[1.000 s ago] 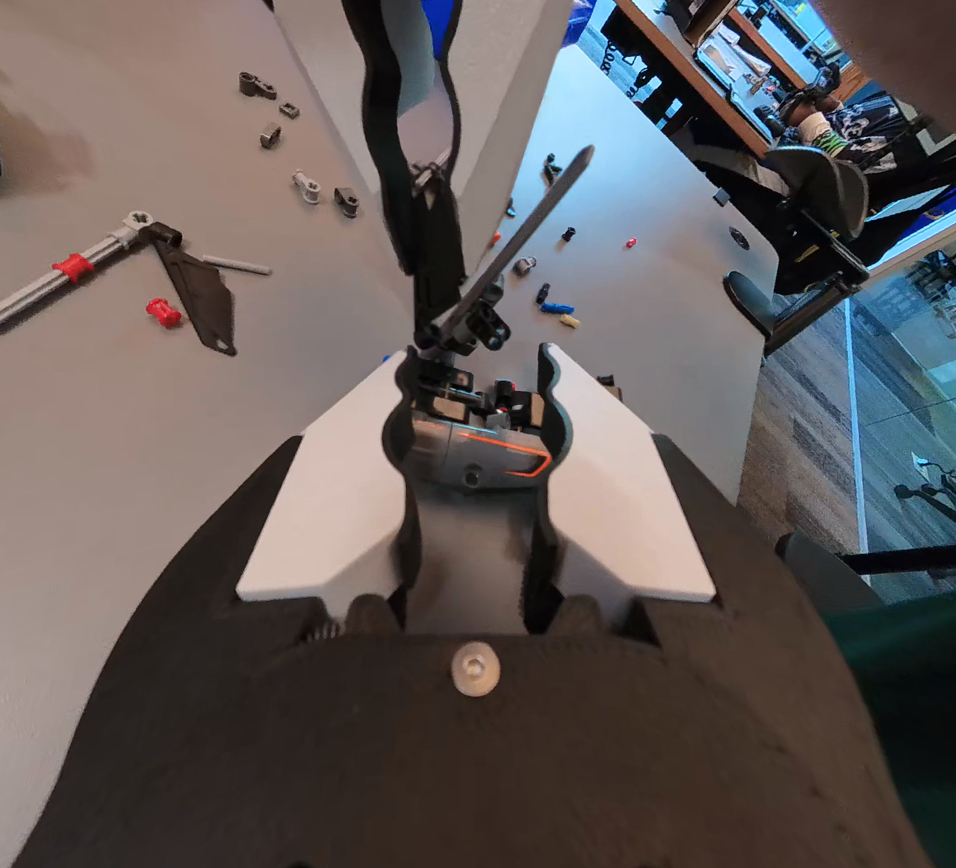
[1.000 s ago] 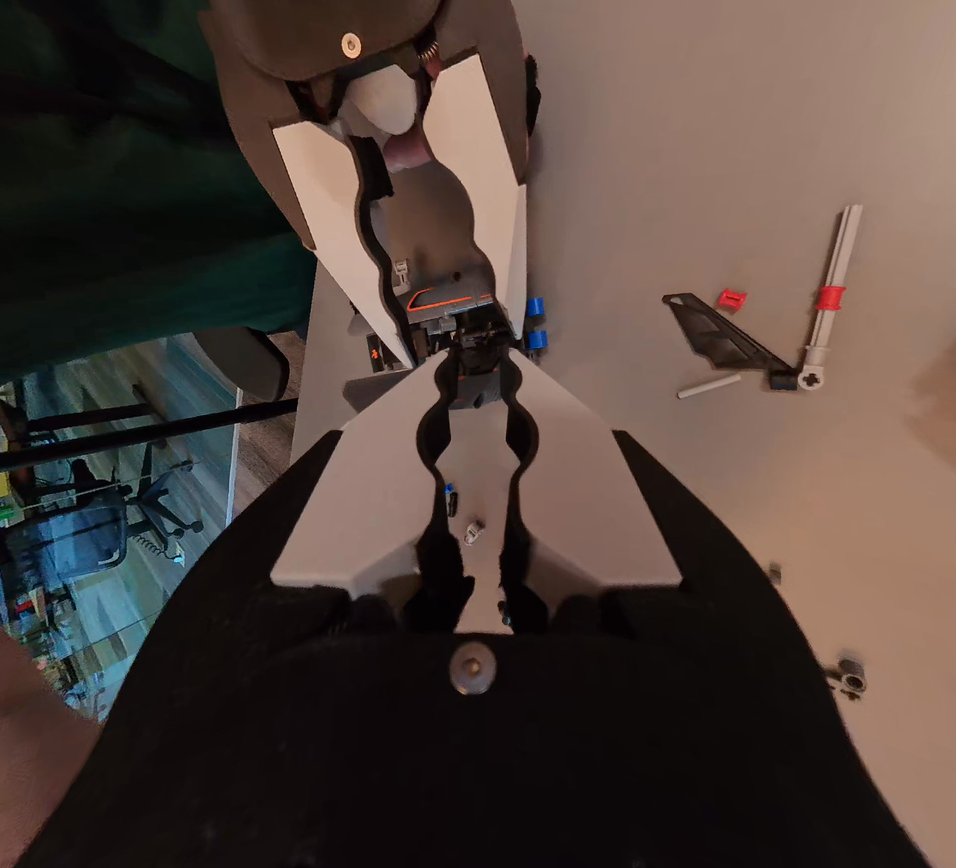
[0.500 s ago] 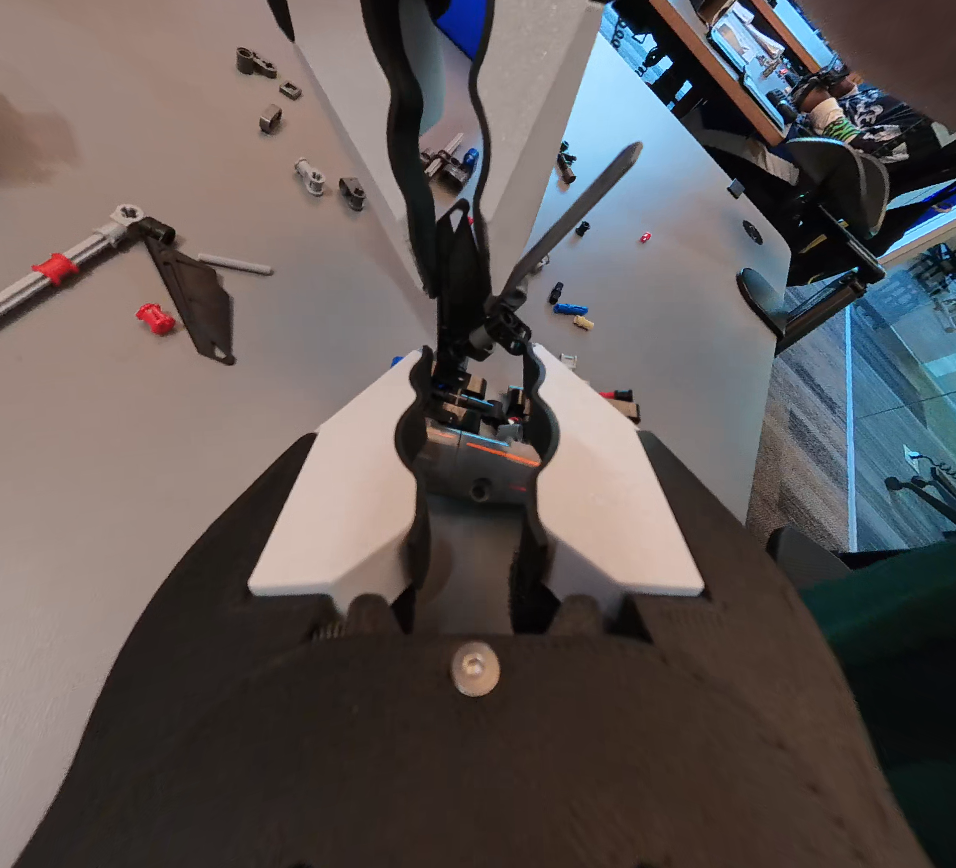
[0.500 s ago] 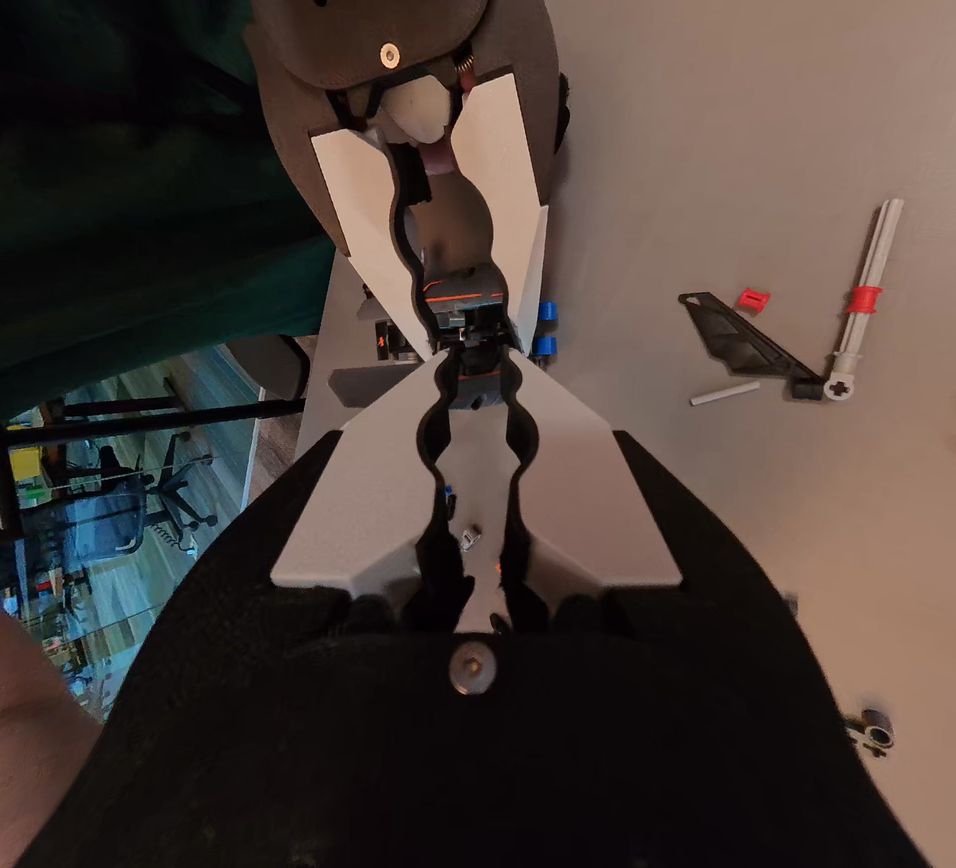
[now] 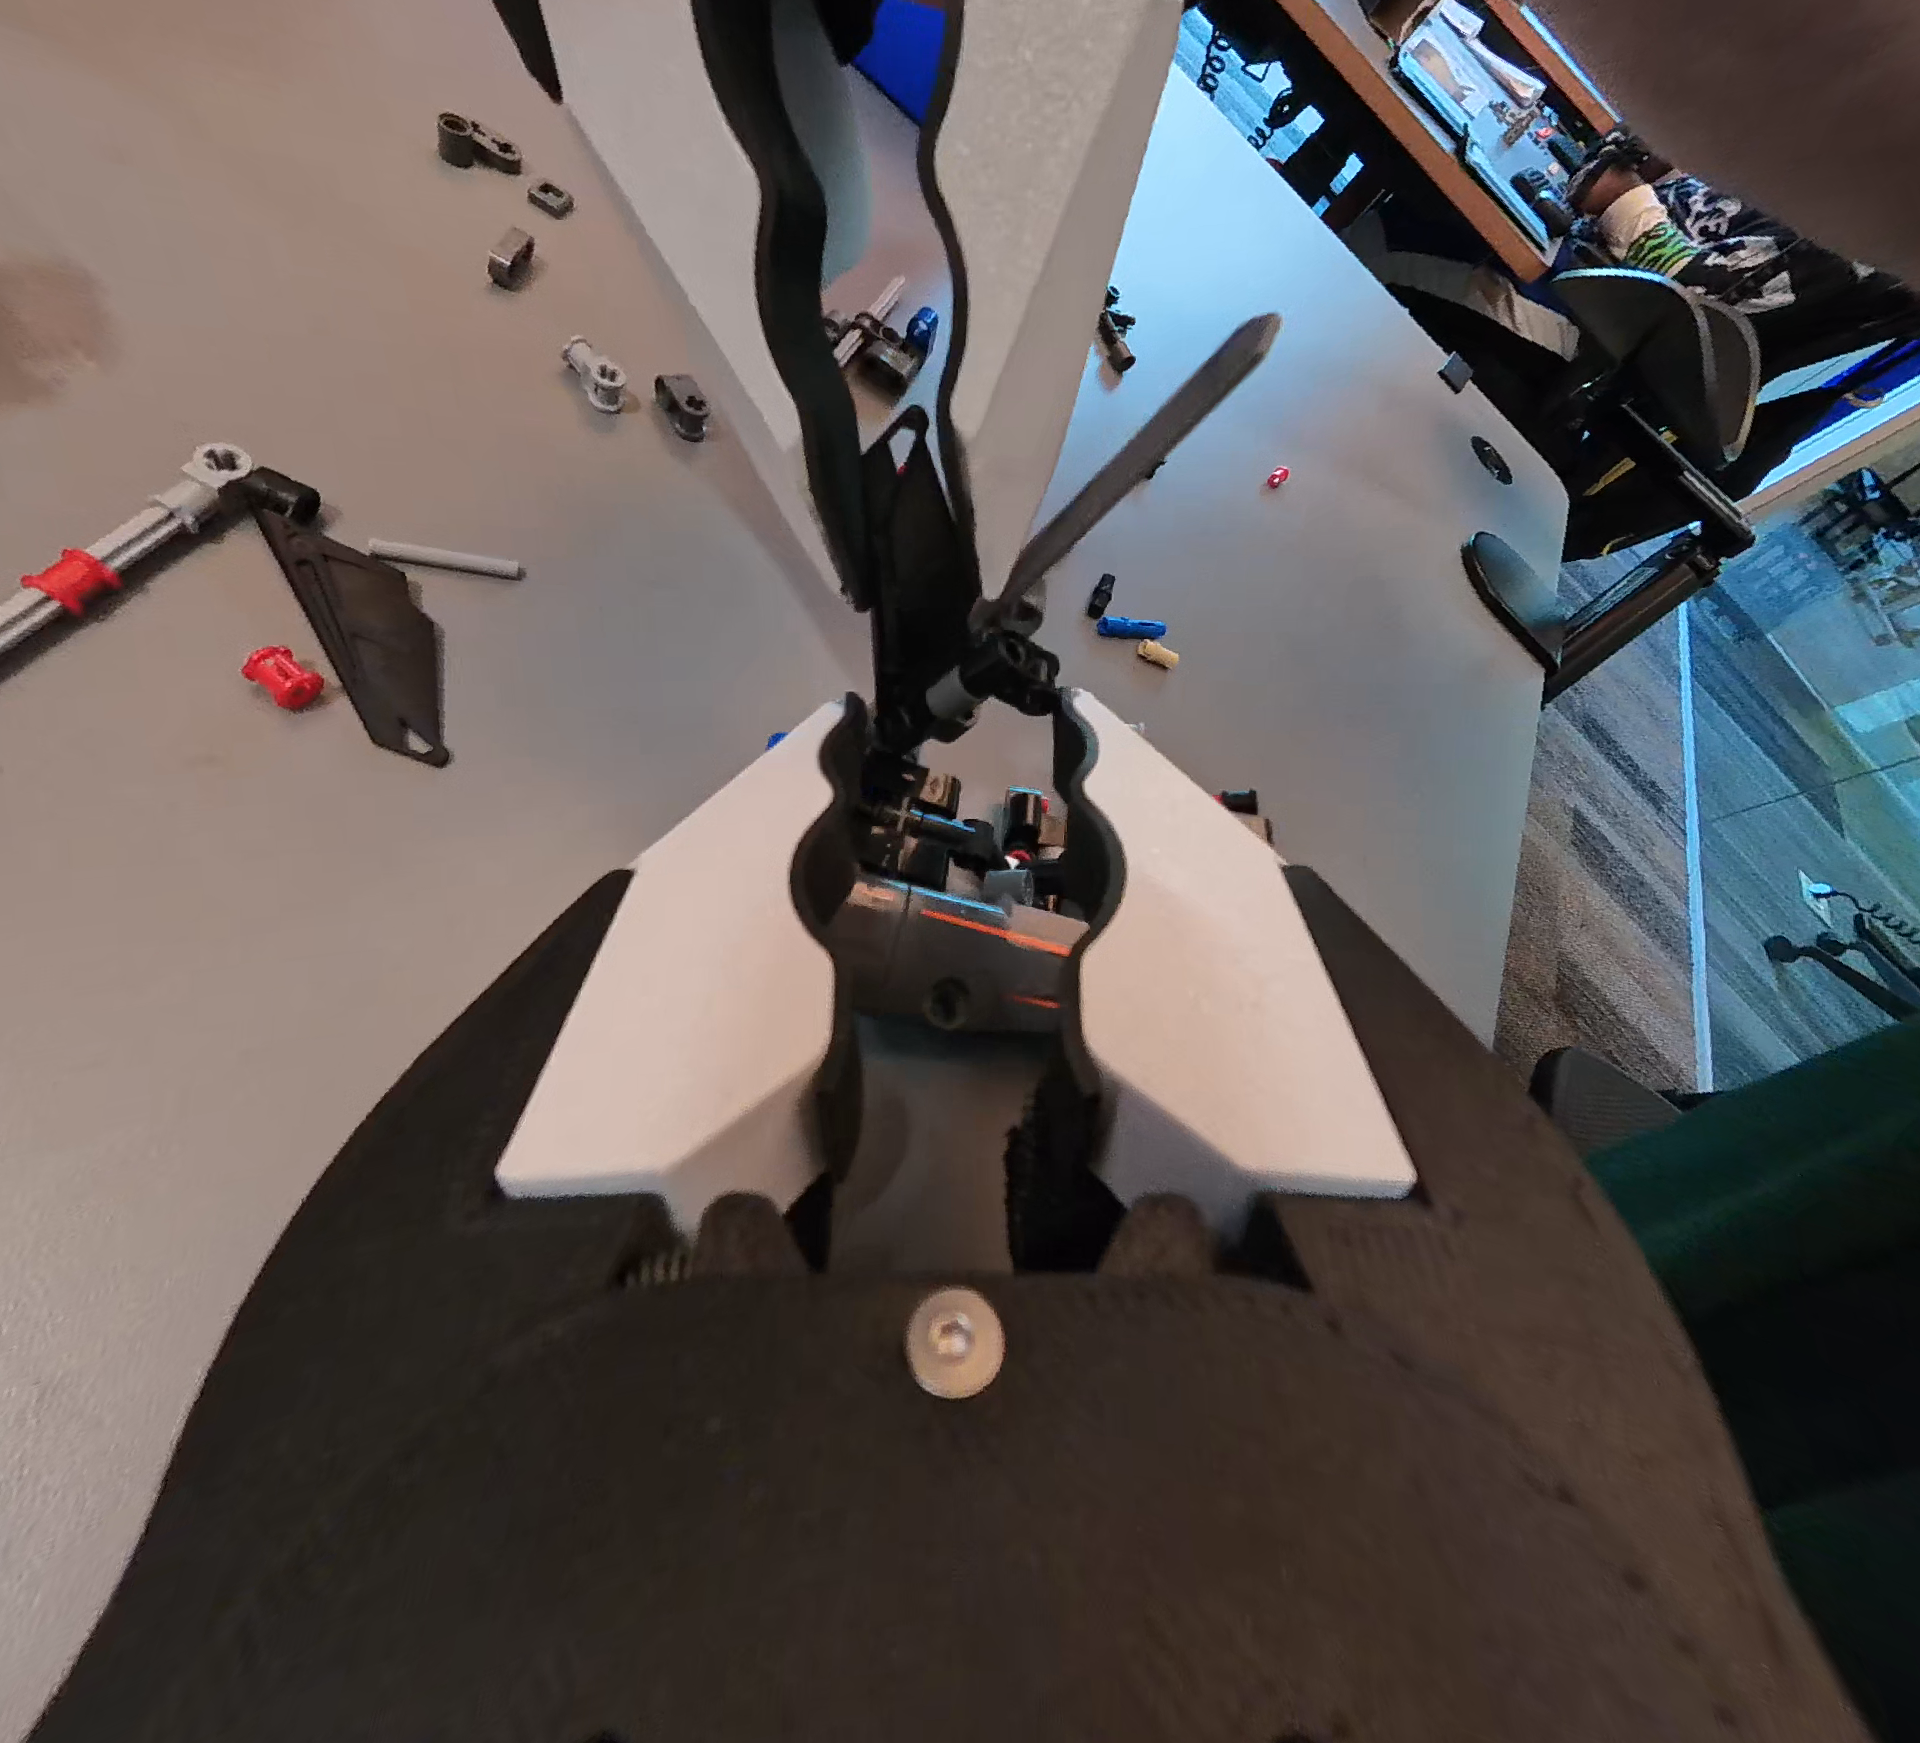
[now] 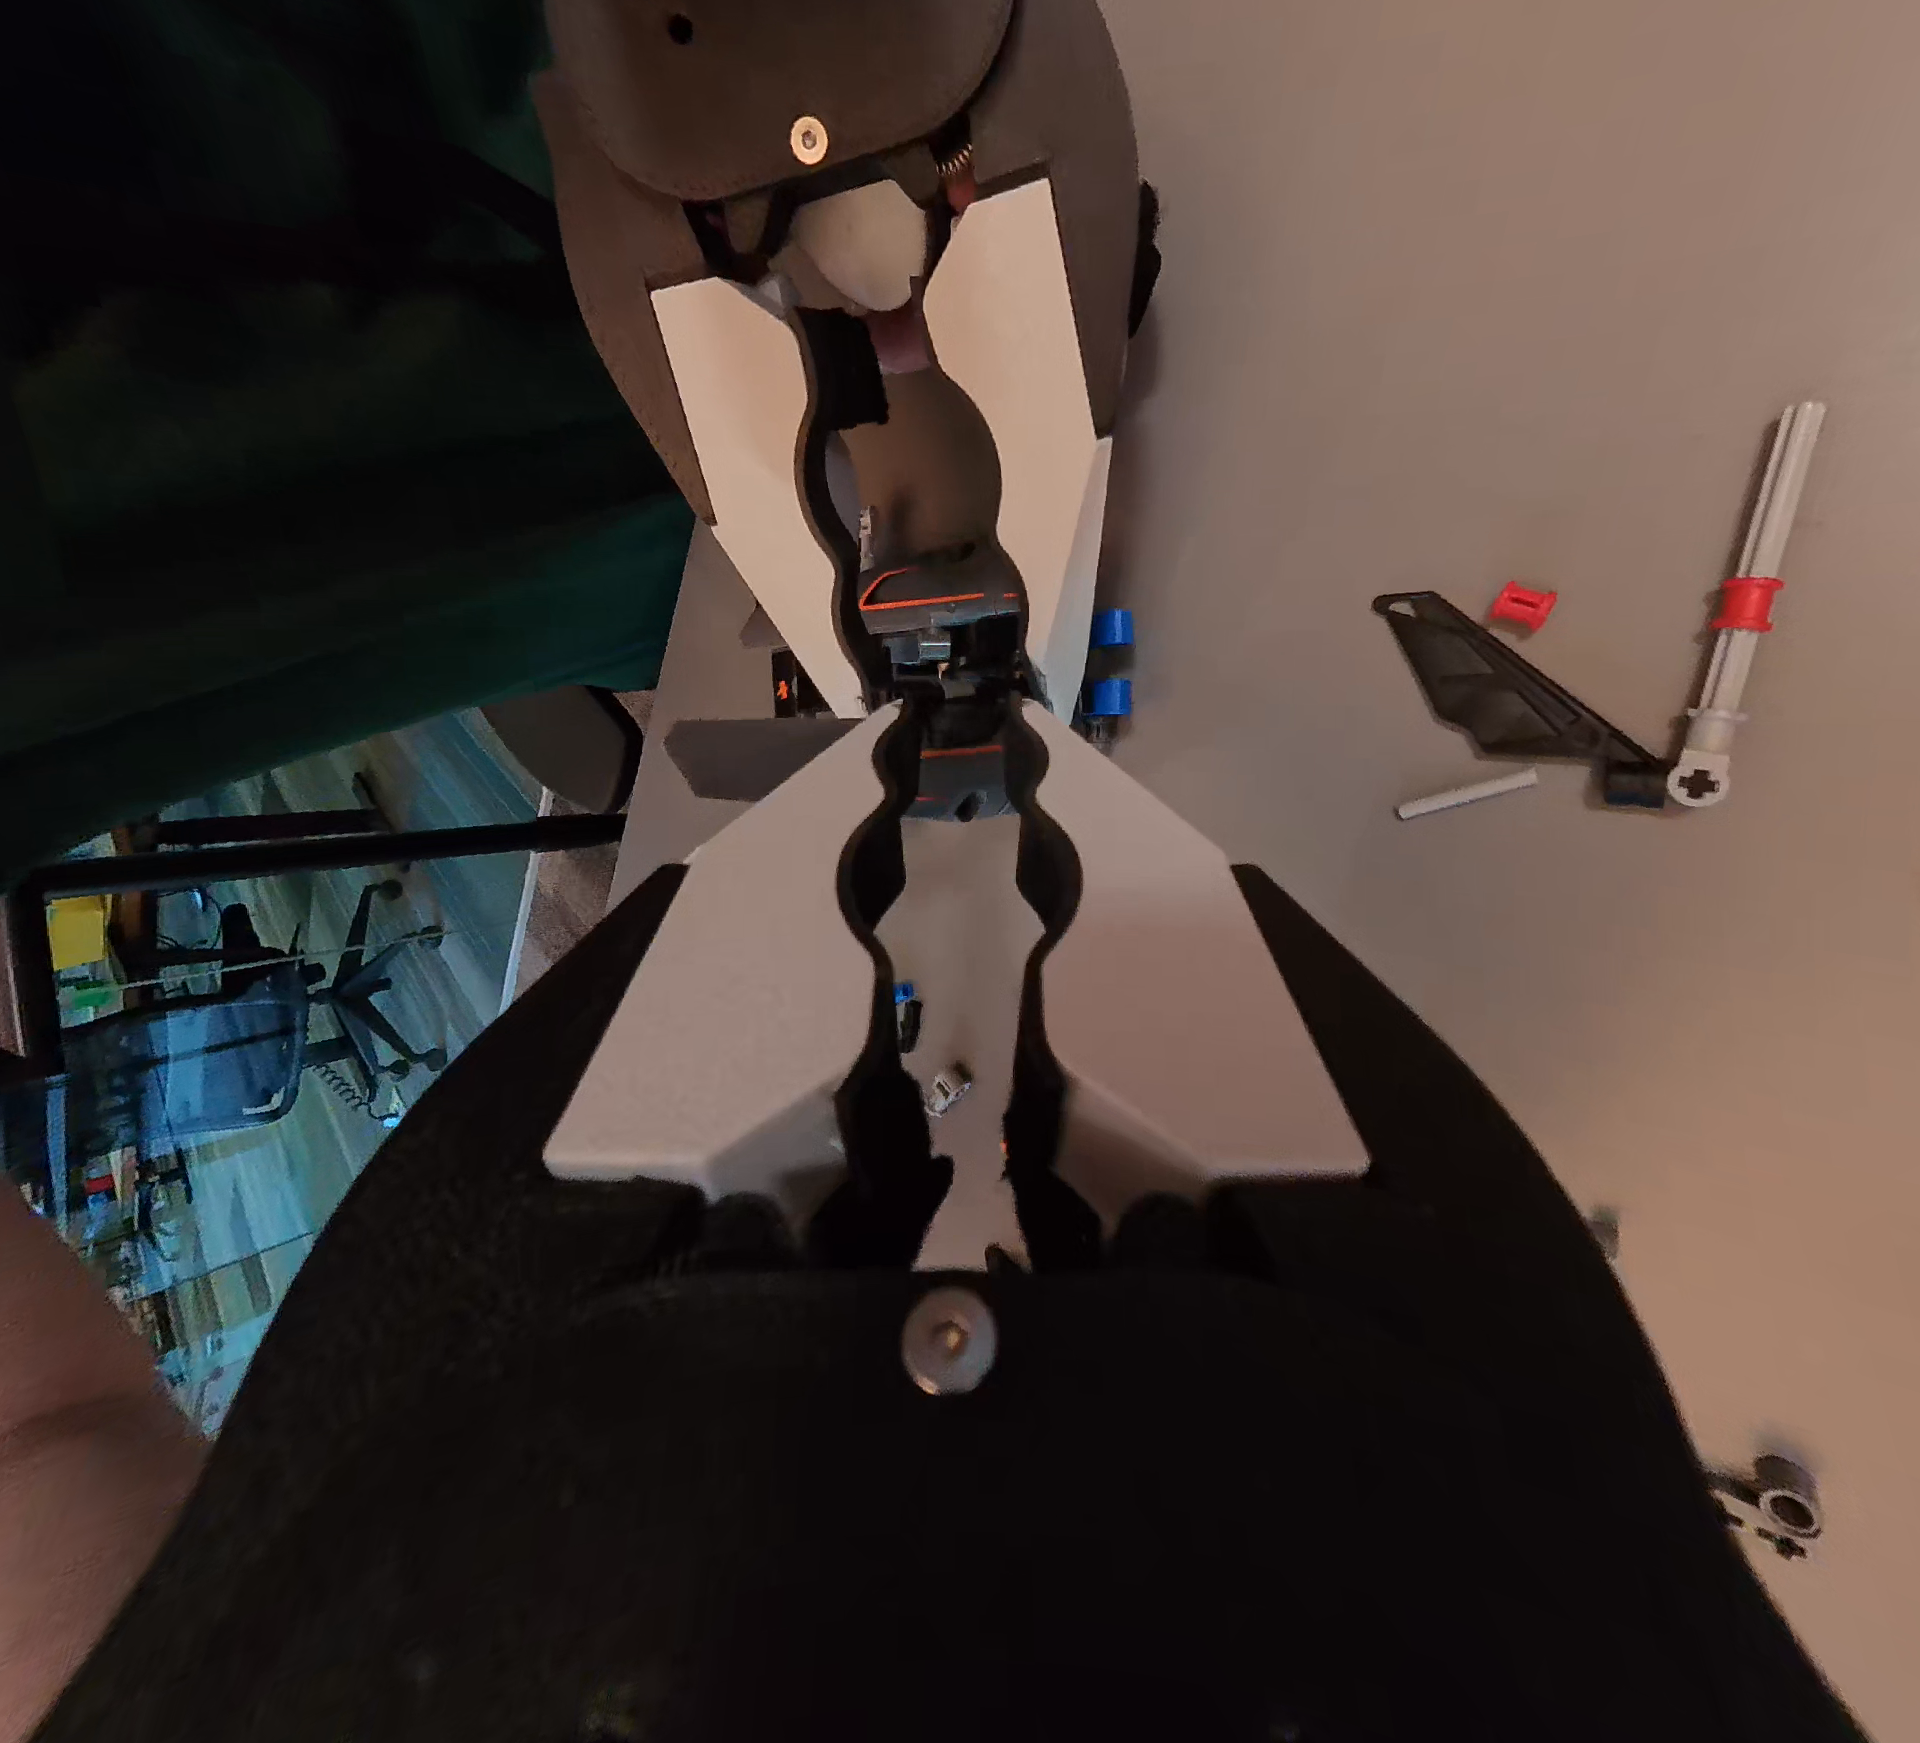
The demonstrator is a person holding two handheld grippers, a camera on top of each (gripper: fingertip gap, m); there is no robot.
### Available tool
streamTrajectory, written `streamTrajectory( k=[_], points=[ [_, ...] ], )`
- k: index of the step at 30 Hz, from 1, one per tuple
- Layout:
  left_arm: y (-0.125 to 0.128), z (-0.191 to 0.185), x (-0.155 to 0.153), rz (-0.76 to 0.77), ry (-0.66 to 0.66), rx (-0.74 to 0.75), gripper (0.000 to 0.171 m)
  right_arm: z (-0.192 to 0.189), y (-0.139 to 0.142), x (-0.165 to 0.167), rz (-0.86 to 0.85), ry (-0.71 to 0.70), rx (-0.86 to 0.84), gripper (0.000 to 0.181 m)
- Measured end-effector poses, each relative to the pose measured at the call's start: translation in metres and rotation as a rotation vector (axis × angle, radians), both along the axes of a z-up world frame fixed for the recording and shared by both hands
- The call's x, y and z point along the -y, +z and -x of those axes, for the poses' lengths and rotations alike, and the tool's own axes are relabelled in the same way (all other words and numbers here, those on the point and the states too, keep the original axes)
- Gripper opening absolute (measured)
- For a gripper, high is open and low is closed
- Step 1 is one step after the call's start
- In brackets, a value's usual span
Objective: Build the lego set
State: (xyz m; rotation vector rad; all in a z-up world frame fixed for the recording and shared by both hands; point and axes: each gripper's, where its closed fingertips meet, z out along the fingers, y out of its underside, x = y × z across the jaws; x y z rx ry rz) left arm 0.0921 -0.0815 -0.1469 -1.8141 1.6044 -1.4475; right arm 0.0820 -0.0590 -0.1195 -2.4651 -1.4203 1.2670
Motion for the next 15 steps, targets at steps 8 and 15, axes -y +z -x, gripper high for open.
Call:
streamTrajectory(
  k=[8, 15],
  points=[
    [0.0021, 0.0003, -0.001, 0.016, -0.001, 0.012, 0.031, -0.0013, 0.0011, -0.0014, -0.003, 0.034, 0.007, 0.013],
    [0.0024, 0.0012, -0.0007, 0.027, -0.017, 0.012, 0.029, -0.0017, 0.0014, -0.0006, 0.006, 0.057, 0.013, 0.013]
  ],
)
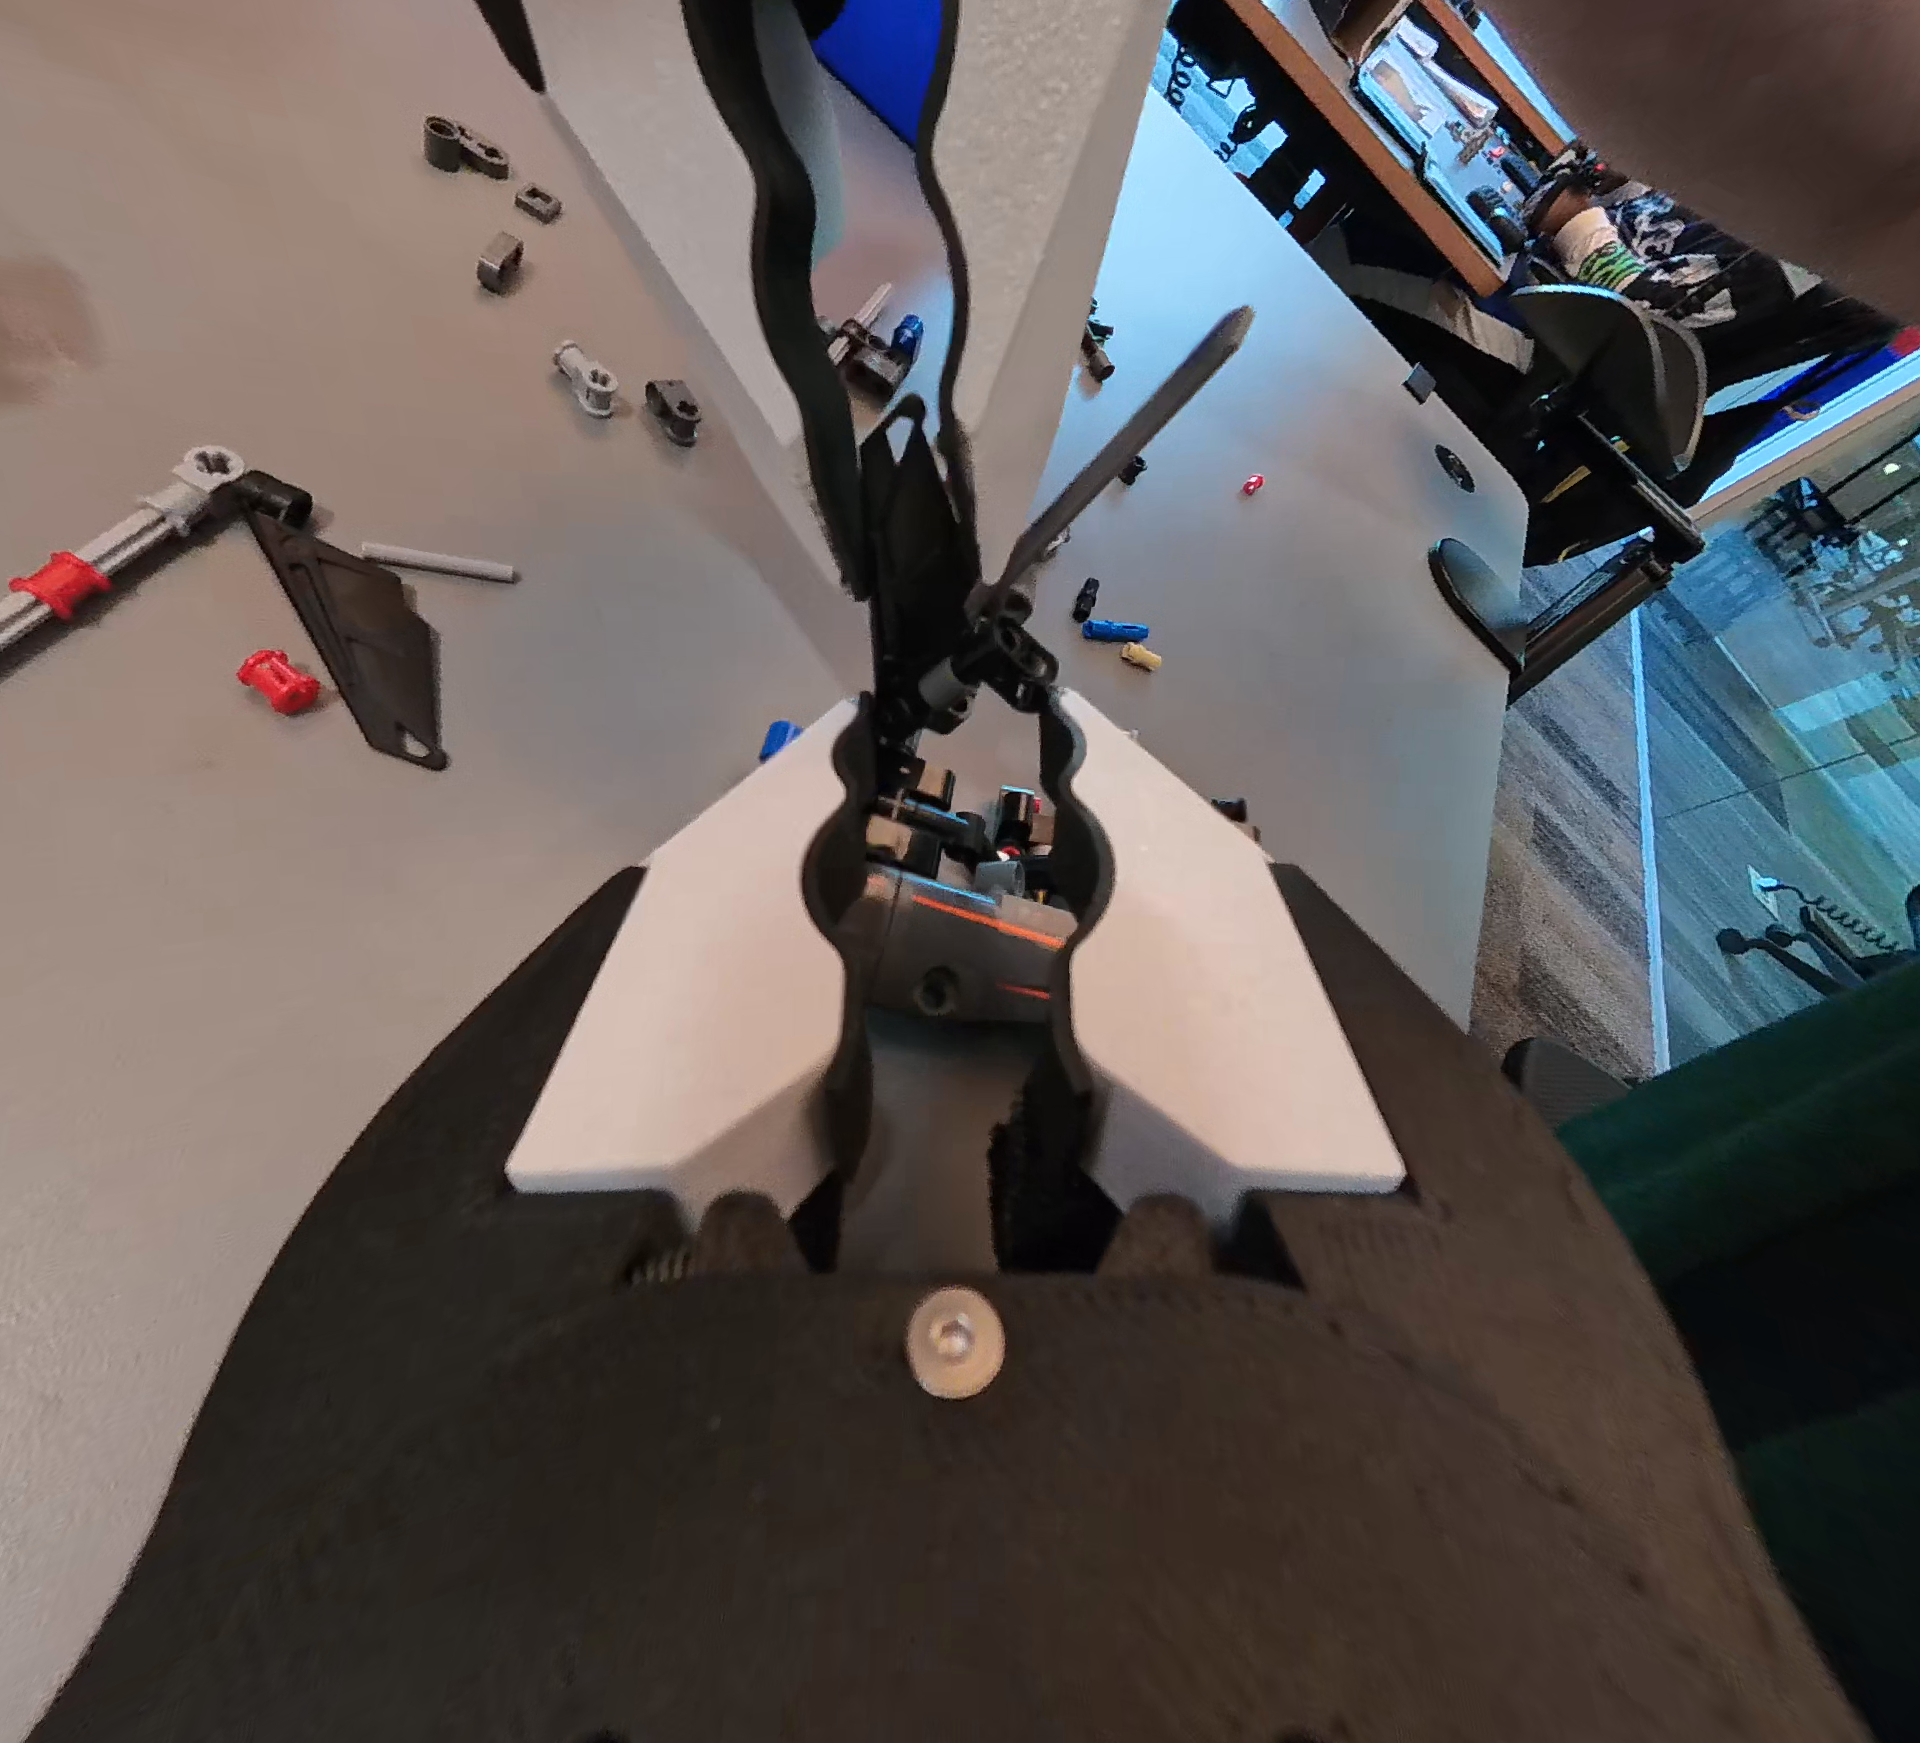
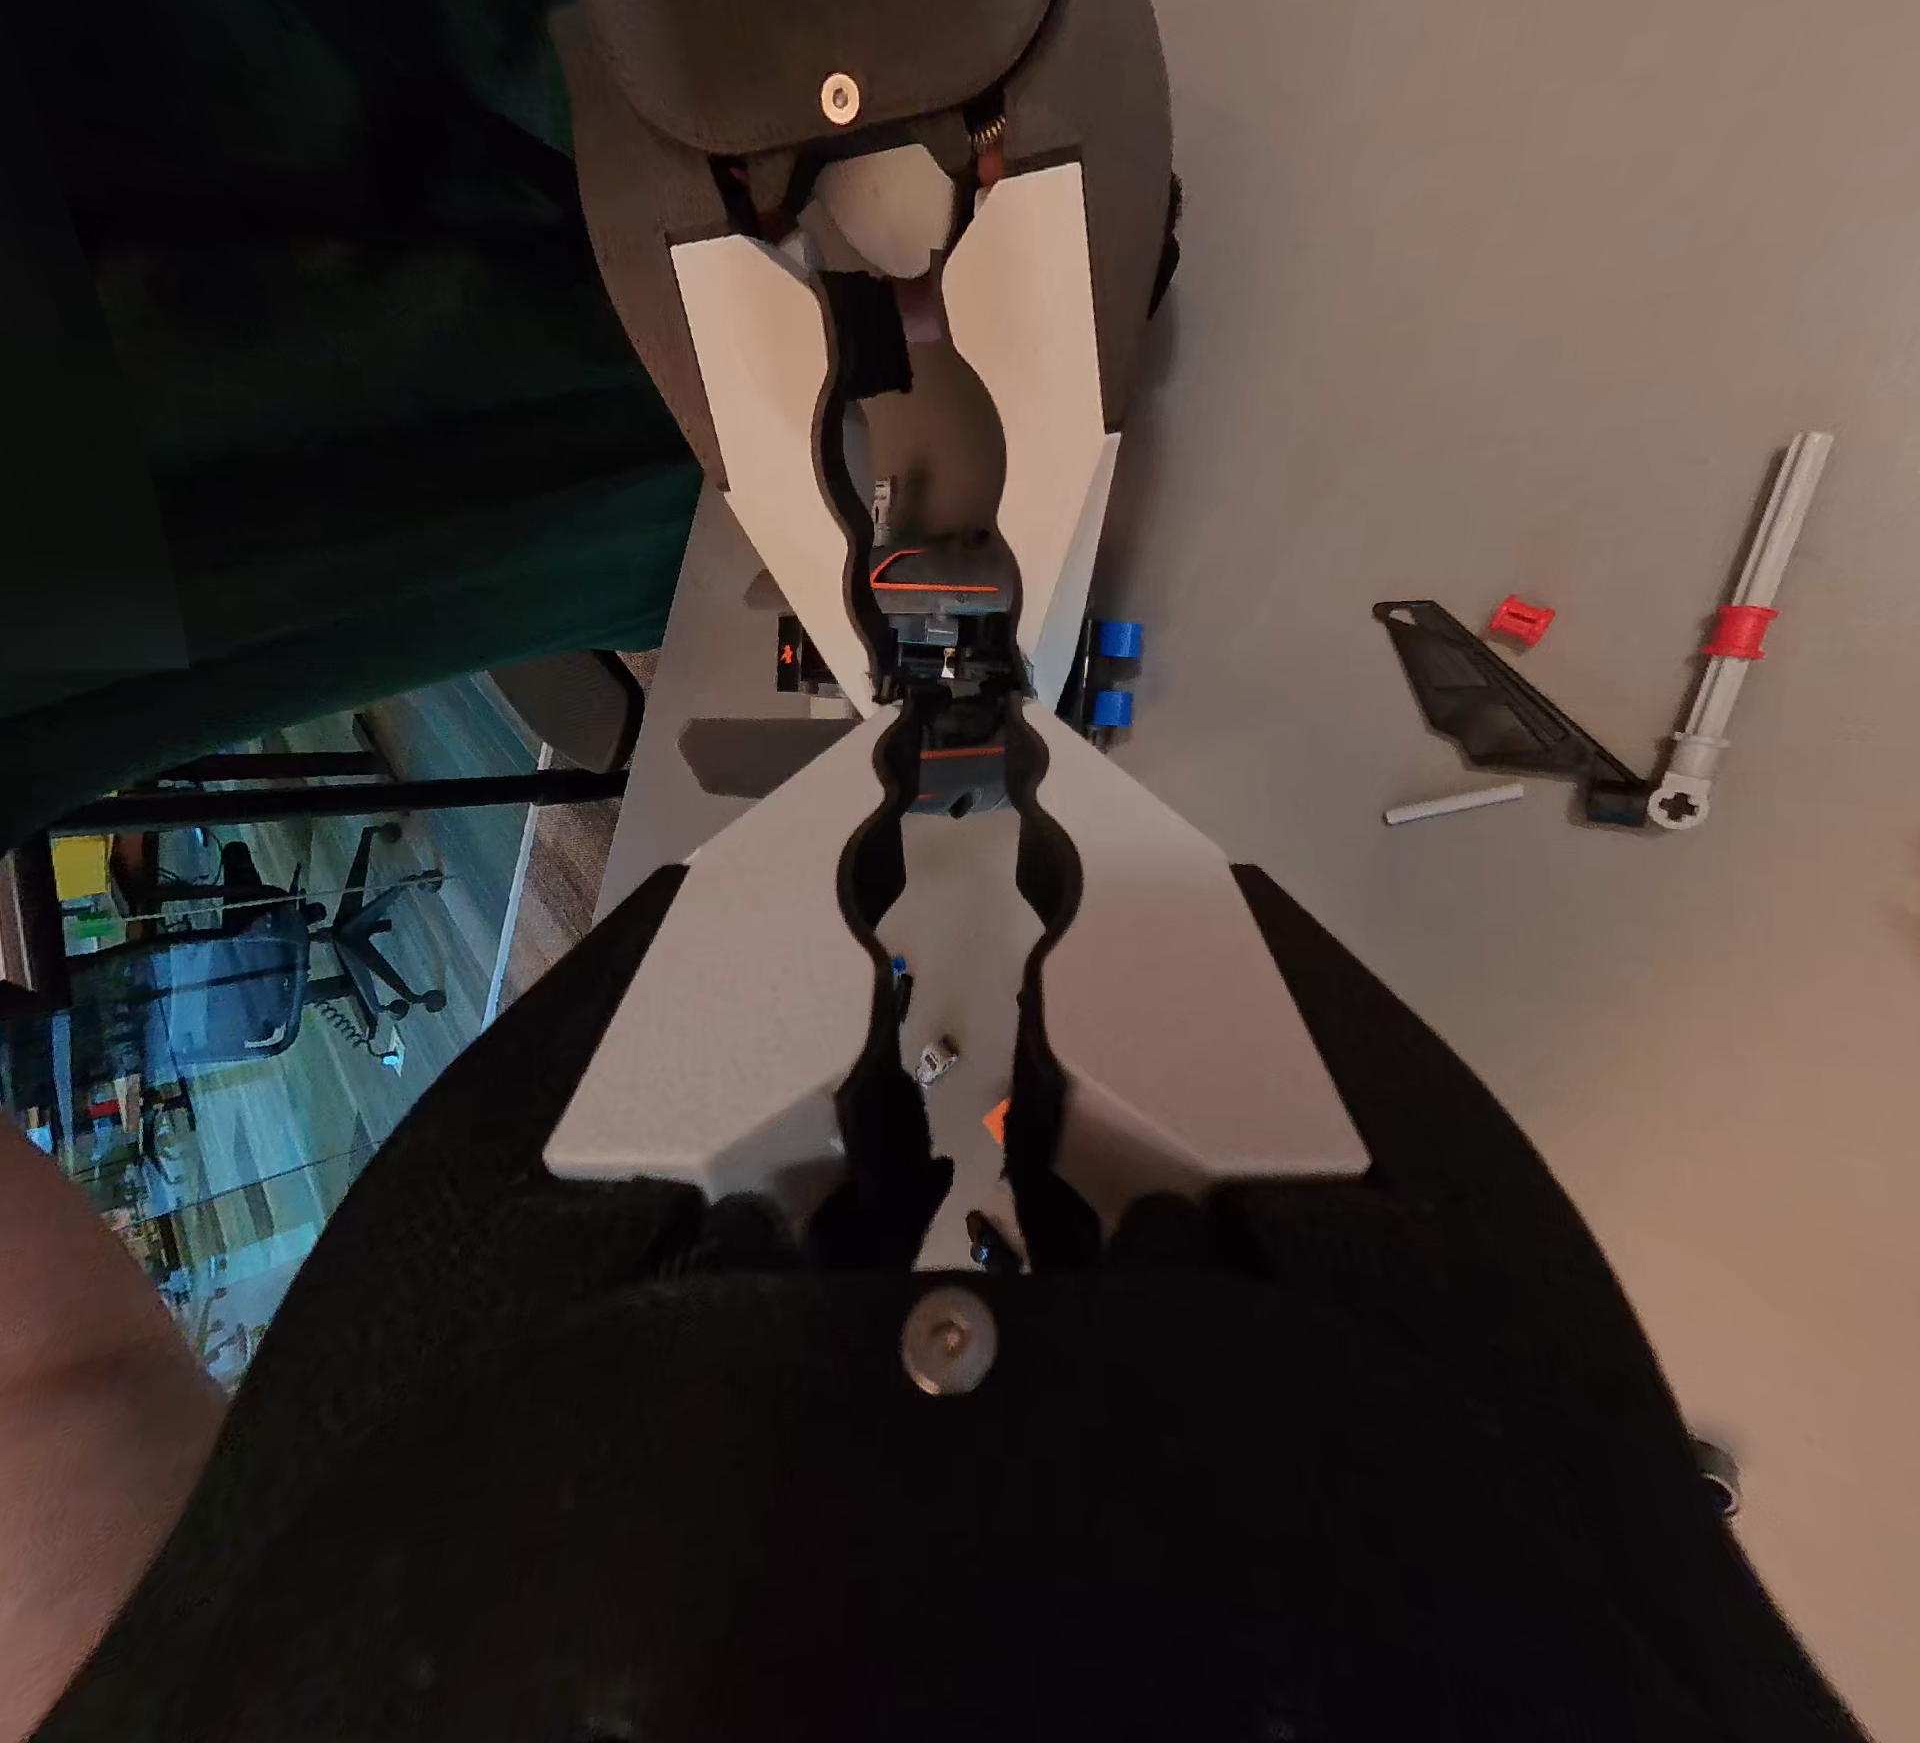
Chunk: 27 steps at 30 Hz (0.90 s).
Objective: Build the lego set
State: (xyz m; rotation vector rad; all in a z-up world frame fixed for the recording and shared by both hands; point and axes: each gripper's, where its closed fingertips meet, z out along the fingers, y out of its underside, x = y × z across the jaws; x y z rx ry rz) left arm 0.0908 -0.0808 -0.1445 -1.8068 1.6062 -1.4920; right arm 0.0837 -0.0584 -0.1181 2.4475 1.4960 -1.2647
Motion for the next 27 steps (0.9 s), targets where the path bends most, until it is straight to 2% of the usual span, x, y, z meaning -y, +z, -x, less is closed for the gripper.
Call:
streamTrajectory(
  k=[11, 22, 27],
  points=[
    [-0.0004, -0.0002, -0.0012, 0.0, -0.008, -0.002, 0.028, -0.0008, 0.0004, -0.0013, 0.008, -0.021, -0.004, 0.013],
    [0.0036, -0.0016, -0.0007, 0.009, -0.014, 0.012, 0.025, -0.0003, 0.0083, -0.0019, -0.094, -0.099, 0.013, 0.013],
    [0.0028, -0.0032, -0.0018, 0.003, -0.006, 0.012, 0.033, -0.0024, 0.0081, -0.0021, -0.072, -0.116, -0.004, 0.013]
  ],
)
